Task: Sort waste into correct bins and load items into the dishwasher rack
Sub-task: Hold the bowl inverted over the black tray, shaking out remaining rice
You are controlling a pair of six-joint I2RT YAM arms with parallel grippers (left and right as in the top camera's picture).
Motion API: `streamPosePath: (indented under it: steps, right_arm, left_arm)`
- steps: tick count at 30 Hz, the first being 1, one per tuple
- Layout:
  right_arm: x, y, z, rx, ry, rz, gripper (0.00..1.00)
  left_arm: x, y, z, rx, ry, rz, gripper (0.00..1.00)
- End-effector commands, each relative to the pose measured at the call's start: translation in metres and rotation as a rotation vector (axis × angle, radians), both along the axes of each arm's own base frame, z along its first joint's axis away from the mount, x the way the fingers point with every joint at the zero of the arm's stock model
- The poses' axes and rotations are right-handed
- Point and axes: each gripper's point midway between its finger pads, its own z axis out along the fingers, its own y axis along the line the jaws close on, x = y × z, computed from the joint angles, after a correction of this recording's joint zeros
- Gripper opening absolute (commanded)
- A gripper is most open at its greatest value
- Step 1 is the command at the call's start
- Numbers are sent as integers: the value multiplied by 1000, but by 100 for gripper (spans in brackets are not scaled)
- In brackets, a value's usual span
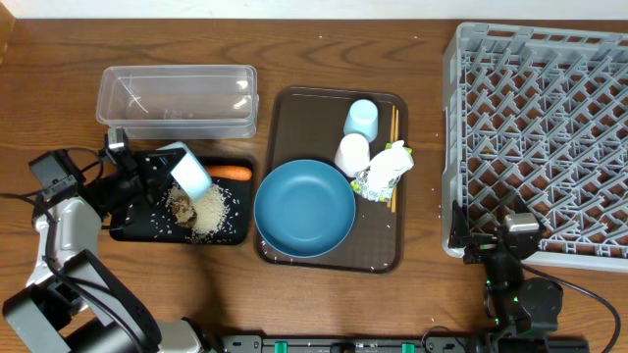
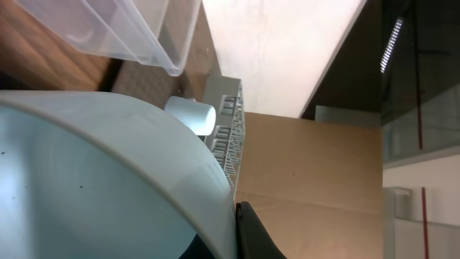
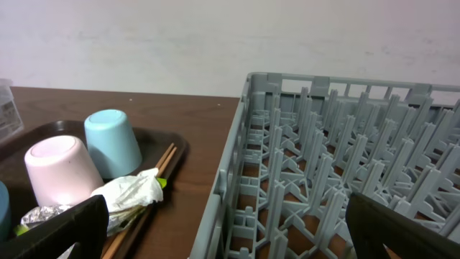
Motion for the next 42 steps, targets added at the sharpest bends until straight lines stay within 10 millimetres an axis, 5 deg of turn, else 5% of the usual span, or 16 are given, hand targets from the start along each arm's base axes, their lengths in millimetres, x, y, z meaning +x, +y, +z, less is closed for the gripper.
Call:
streamPosePath:
  steps: [1, 5, 9, 12, 15, 18, 22, 24, 28, 31, 39, 42]
  right_arm:
    - [0, -3, 0, 10, 0, -13, 99]
    - [0, -3, 0, 10, 0, -13, 99]
    - [0, -3, 0, 10, 0, -13, 99]
    - [0, -3, 0, 10, 0, -13, 99]
    - [0, -3, 0, 10, 0, -13, 99]
    - [0, -3, 0, 10, 0, -13, 99]
    - [0, -3, 0, 11, 1, -13, 99]
    - [0, -3, 0, 11, 1, -13, 99]
    - [0, -3, 0, 10, 0, -13, 99]
    - [0, -3, 0, 10, 0, -13, 99]
    - [0, -3, 0, 11, 1, -13, 99]
    - [0, -3, 0, 10, 0, -13, 99]
  left_arm:
    - [-3, -3, 16, -80, -63, -37, 6]
    - [4, 6, -8, 41, 4, 20, 6]
    - [-1, -2, 11, -14, -107, -37, 6]
    - [1, 3, -9, 30, 14, 11, 6]
    - [-7, -9, 13, -87, -52, -49, 6]
    - [-3, -5, -3, 15, -30, -24, 6]
    - [-5, -10, 10, -6, -119, -58, 6]
    - [-1, -3, -9, 67, -34, -16, 6]
    - [-2, -9, 15, 17, -187, -71, 6]
    - [0, -6, 10, -4, -104, -49, 6]
    - [-1, -12, 17, 55, -239, -89, 6]
    - [2, -11, 4, 106, -186, -70, 6]
